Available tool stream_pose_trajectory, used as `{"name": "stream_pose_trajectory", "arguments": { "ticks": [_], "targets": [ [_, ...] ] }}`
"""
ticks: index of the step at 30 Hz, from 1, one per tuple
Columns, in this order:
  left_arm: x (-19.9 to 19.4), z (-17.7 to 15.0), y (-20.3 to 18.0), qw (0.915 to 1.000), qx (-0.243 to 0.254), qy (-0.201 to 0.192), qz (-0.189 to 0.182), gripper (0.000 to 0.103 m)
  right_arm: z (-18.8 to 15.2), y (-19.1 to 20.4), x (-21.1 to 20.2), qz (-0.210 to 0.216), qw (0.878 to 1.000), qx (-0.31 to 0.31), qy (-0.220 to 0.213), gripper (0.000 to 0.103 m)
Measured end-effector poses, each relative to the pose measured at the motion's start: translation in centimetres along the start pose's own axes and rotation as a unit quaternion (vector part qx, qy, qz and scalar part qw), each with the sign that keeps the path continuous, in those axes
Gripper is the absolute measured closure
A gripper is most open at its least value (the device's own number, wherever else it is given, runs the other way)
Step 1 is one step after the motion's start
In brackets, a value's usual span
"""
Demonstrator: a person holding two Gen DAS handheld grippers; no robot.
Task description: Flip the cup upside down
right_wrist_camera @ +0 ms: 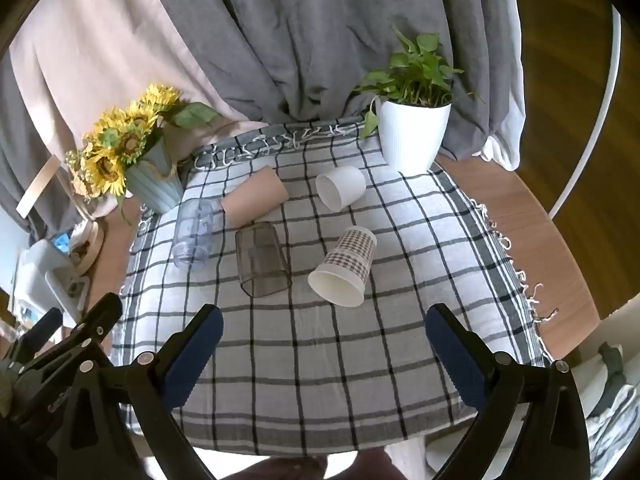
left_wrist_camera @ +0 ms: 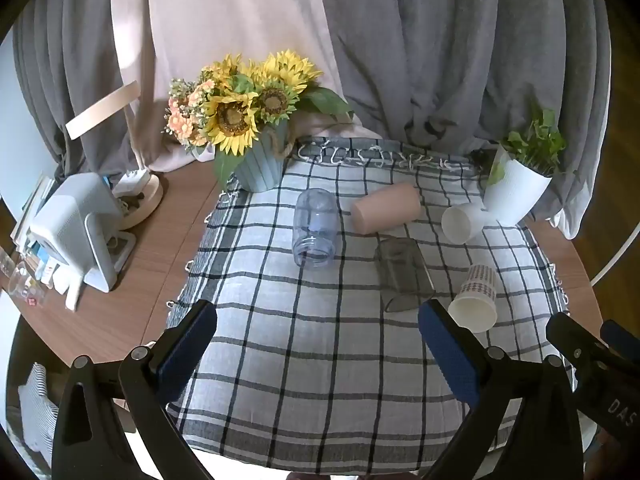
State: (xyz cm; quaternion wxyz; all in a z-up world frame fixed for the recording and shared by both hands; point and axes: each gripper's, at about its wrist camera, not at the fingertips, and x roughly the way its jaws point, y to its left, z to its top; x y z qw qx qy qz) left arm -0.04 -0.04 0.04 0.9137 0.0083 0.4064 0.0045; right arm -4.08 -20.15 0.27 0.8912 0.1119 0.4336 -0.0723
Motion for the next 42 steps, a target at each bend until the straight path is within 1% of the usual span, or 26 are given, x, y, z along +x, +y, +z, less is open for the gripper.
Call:
{"name": "stream_pose_trajectory", "arguments": {
  "ticks": [7, 12, 13, 18, 27, 29, 42],
  "targets": [
    [-0.12, -0.01, -0.05, 0.9999, -0.003, 0.003, -0.012, 0.000, 0.11, -0.07, -0.07, 0.003, 1.000, 0.002, -0.002, 0.001],
    [-0.57, 0.32, -0.44, 0.9999, 0.005, 0.001, -0.009, 0.000, 0.17, -0.11, -0.09, 0.002, 1.000, 0.002, -0.003, 0.001],
    [0.17, 0.18, 0.09, 0.9999, 0.001, 0.004, -0.010, 0.000, 0.17, -0.10, -0.12, 0.002, 1.000, 0.002, -0.003, 0.001],
    [0.03, 0.61, 0.23, 0.9999, 0.008, 0.005, -0.014, 0.000, 0.20, -0.04, -0.15, 0.001, 1.000, 0.001, -0.006, 0.001],
    [-0.17, 0.76, -0.26, 0.9999, 0.012, 0.003, -0.011, 0.000, -0.59, 0.08, -0.16, 0.002, 1.000, 0.000, -0.006, 0.001],
    [-0.25, 0.72, -0.29, 0.9999, 0.012, 0.002, -0.010, 0.000, 0.13, 0.06, -0.33, 0.002, 1.000, 0.000, -0.006, 0.001],
    [-0.08, 0.19, 0.03, 0.9999, 0.010, 0.004, -0.009, 0.000, -0.15, 0.21, -0.36, 0.002, 1.000, -0.001, -0.006, 0.001]
  ]
}}
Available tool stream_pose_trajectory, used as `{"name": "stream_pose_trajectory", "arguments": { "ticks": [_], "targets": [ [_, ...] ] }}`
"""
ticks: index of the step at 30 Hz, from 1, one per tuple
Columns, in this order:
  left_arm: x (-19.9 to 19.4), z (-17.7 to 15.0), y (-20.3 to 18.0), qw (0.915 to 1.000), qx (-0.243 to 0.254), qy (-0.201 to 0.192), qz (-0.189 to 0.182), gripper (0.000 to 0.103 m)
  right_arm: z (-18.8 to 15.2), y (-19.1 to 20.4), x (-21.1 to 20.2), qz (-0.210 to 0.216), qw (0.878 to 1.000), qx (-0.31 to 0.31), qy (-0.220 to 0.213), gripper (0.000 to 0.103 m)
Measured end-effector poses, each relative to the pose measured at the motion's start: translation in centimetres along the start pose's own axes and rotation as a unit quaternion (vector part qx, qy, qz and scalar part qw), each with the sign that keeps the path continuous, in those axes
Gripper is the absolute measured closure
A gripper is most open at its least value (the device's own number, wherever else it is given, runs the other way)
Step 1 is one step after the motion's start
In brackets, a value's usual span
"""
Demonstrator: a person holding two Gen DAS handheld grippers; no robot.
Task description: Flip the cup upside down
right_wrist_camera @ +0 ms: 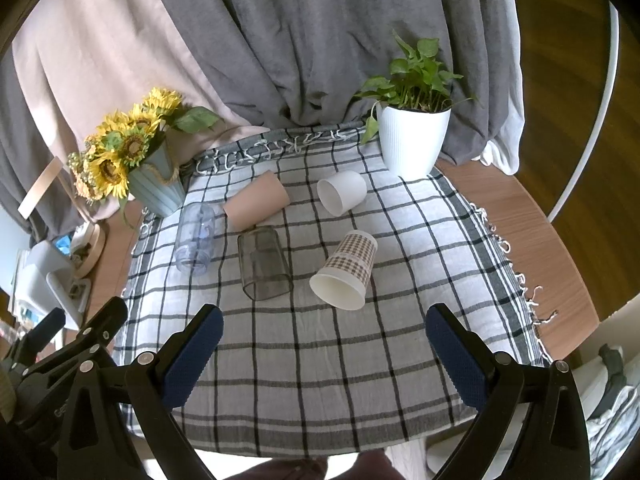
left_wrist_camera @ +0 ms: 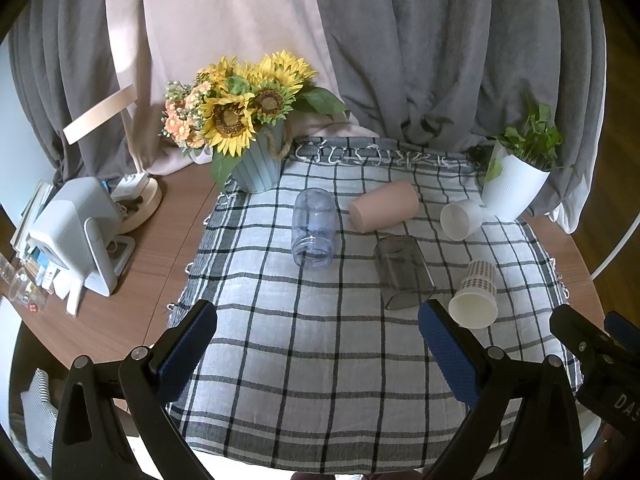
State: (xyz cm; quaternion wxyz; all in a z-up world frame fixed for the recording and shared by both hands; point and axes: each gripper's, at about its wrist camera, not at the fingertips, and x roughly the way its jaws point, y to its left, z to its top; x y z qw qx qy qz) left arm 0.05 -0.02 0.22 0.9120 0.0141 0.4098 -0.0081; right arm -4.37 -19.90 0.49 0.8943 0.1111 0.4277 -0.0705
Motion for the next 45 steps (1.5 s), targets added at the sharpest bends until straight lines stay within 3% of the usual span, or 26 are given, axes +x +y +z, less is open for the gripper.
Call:
{"name": "stream_pose_trajectory", "arguments": {
  "ticks": [45],
  "targets": [
    [0.22, -0.53, 0.30, 1.0000, 0.000, 0.003, 0.002, 0.000, -0.10, -0.19, 0.39, -0.001, 1.000, 0.000, 0.001, 0.001]
  ]
}}
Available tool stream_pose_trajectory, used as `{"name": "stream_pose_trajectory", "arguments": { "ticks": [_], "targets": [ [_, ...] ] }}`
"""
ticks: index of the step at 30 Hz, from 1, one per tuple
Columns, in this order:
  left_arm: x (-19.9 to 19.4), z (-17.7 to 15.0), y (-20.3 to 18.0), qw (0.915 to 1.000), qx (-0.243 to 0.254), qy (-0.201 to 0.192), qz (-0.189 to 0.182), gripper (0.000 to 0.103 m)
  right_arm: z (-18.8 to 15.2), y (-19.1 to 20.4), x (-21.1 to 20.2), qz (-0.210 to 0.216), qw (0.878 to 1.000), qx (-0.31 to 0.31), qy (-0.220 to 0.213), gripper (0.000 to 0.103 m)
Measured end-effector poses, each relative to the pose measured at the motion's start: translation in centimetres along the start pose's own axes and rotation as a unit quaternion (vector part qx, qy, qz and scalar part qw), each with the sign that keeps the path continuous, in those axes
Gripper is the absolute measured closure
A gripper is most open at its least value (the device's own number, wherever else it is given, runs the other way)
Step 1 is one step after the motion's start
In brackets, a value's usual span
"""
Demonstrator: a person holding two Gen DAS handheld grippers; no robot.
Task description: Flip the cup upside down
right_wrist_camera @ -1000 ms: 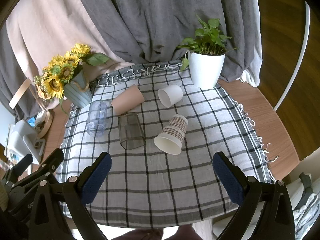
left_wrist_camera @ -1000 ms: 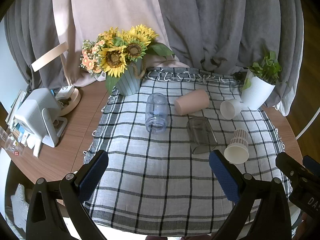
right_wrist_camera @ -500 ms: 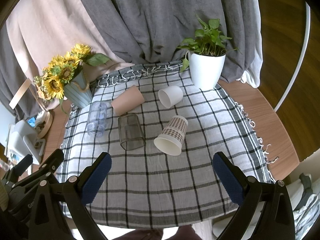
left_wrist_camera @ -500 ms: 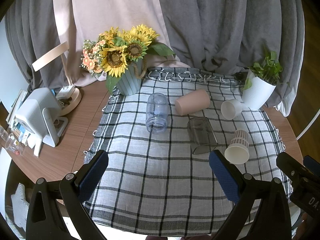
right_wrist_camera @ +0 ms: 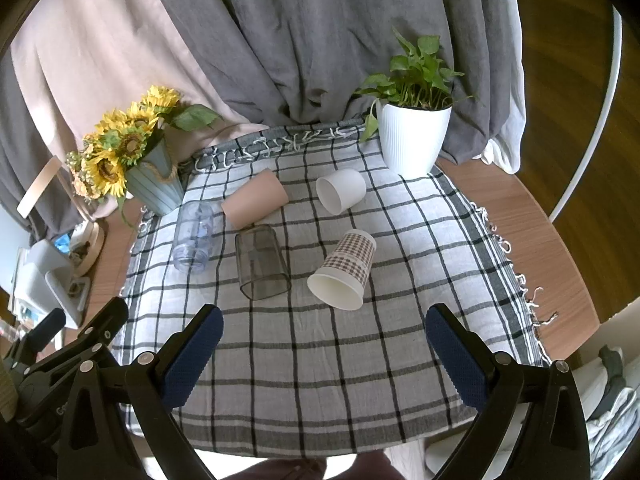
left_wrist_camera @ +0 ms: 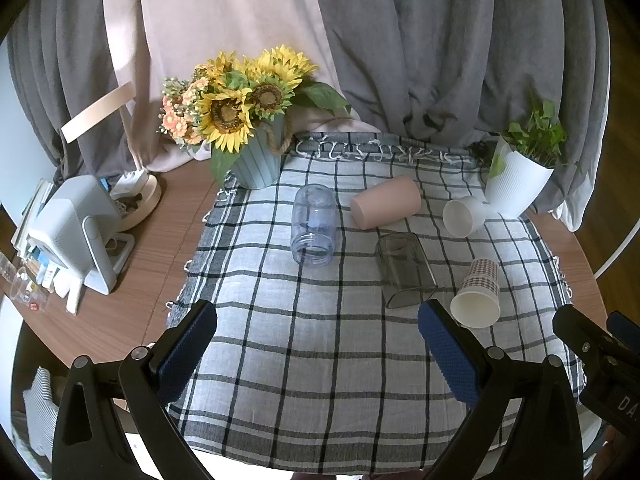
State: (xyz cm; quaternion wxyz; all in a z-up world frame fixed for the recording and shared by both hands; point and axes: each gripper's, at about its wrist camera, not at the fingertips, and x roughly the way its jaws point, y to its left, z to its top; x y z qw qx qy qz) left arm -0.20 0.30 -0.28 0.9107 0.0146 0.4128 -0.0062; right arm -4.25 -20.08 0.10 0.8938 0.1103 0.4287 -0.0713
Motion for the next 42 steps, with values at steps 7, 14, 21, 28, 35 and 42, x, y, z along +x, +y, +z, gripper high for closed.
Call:
{"name": "stream_pose_trajectory", "arguments": {
  "ticks": [7, 14, 21, 28, 35, 42],
  "targets": [
    [1.0, 0.3, -0.5, 0.9999, 0.009, 0.007, -0.004, 0.000, 0.0, -0.2, 0.5, -0.004, 1.000, 0.005, 0.002, 0.001],
    [2.6, 1.7, -1.4, 0.9992, 0.036, 0.016, -0.005, 0.000, 0.9, -0.2, 1.9, -0.006, 1.000, 0.014, 0.014, 0.001],
    [5.0, 3.9, -1.7, 0.9962, 0.072, 0.034, -0.035, 0.000, 1.9, 0.0, 3.8, -0.012, 0.999, 0.043, 0.029, 0.001],
    [8.8, 7.2, -1.9, 0.9885, 0.119, 0.056, -0.075, 0.000, 3.1, 0.3, 5.9, -0.023, 0.993, 0.105, 0.043, 0.001],
    [13.7, 10.2, -3.3, 0.9719, 0.181, 0.095, -0.117, 0.000, 4.2, 0.7, 9.0, -0.034, 0.981, 0.173, 0.083, 0.001],
    [19.1, 12.4, -5.4, 0.9549, 0.224, 0.124, -0.150, 0.000, 5.2, 0.7, 12.1, -0.066, 0.966, 0.231, 0.099, 0.001]
  ]
}}
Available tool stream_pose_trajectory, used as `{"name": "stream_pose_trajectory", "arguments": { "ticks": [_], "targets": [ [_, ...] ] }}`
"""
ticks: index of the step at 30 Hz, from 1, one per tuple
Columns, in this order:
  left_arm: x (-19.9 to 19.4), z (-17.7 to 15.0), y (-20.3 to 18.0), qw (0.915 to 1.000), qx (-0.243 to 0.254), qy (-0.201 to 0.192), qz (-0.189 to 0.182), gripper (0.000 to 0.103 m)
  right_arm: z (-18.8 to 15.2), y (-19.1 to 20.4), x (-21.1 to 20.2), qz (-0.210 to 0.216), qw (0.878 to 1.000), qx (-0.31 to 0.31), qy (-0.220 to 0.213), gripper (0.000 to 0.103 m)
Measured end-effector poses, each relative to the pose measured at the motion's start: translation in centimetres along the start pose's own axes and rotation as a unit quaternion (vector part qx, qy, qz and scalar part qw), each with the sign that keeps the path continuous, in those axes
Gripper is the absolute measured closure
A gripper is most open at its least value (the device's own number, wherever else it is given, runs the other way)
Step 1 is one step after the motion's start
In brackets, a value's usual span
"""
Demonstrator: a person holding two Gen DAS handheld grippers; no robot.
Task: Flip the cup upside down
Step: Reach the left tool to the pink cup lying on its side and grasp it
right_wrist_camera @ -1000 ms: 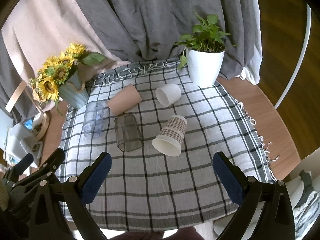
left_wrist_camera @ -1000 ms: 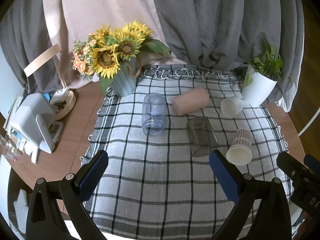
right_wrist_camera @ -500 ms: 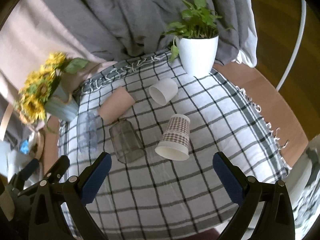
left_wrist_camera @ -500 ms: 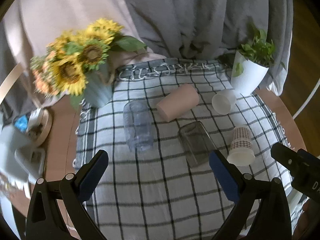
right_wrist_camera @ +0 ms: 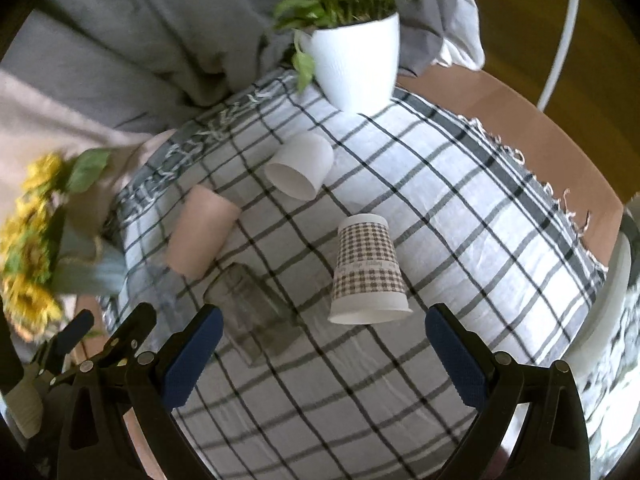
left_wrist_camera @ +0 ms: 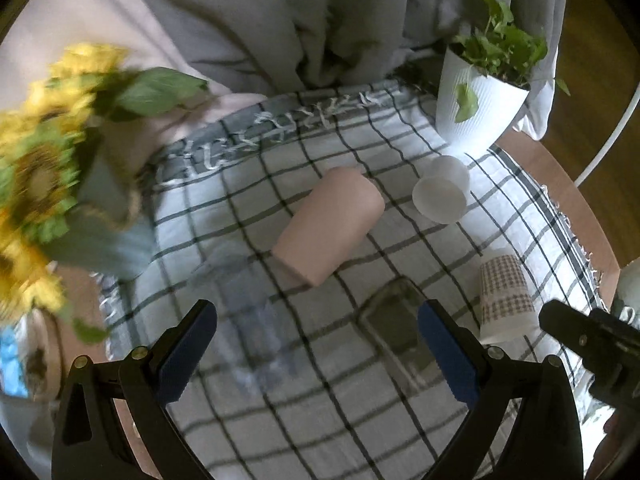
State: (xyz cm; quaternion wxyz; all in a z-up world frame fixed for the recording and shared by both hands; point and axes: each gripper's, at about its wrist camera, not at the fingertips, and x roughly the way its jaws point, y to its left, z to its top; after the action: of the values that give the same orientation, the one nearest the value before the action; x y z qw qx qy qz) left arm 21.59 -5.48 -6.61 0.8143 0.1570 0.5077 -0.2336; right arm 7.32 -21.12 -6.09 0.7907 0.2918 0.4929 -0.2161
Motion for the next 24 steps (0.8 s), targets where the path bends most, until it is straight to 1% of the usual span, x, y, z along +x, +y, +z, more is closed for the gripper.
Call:
{"name": "stream_pose_trajectory", "arguments": {
  "ticks": [2, 6, 8, 10, 12, 13, 15, 20, 24],
  "targets": [
    [1.6, 1.0, 0.0, 0.9998, 0.014, 0.010, -0.013, 0.000, 0.4, 0.3, 0.8, -0.007, 1.000, 0.018, 0.007, 0.001],
    [4.4, 2.5, -0.2, 0.9984, 0.044, 0.032, -0.016, 0.000, 0.9, 0.6, 1.8, -0.016, 0.998, 0.052, 0.009, 0.001],
    [6.0, 3.3, -0.4, 0.9973, 0.060, 0.040, -0.018, 0.000, 1.2, 0.7, 2.3, -0.029, 0.997, 0.070, 0.009, 0.001],
    [7.3, 3.9, -0.5, 0.9964, 0.068, 0.047, -0.018, 0.000, 1.6, 0.7, 2.9, -0.042, 0.996, 0.084, 0.008, 0.001],
    [8.6, 4.4, -0.4, 0.9955, 0.070, 0.057, -0.026, 0.001, 2.0, 0.8, 3.6, -0.052, 0.994, 0.095, 0.011, 0.001],
    [9.5, 4.7, -0.2, 0.9950, 0.066, 0.070, -0.029, 0.002, 2.1, 0.8, 3.9, -0.055, 0.994, 0.099, 0.011, 0.001],
    [10.5, 5.1, 0.0, 0.9938, 0.062, 0.081, -0.043, 0.002, 2.5, 1.1, 4.6, -0.066, 0.993, 0.102, 0.012, 0.001],
    [12.6, 5.7, -0.6, 0.9913, 0.078, 0.097, -0.042, 0.004, 3.0, 1.7, 5.6, -0.075, 0.992, 0.099, 0.018, 0.001],
    [13.4, 5.9, -0.9, 0.9911, 0.090, 0.093, -0.030, 0.004, 3.2, 2.0, 6.1, -0.083, 0.992, 0.094, 0.021, 0.001]
  ]
}}
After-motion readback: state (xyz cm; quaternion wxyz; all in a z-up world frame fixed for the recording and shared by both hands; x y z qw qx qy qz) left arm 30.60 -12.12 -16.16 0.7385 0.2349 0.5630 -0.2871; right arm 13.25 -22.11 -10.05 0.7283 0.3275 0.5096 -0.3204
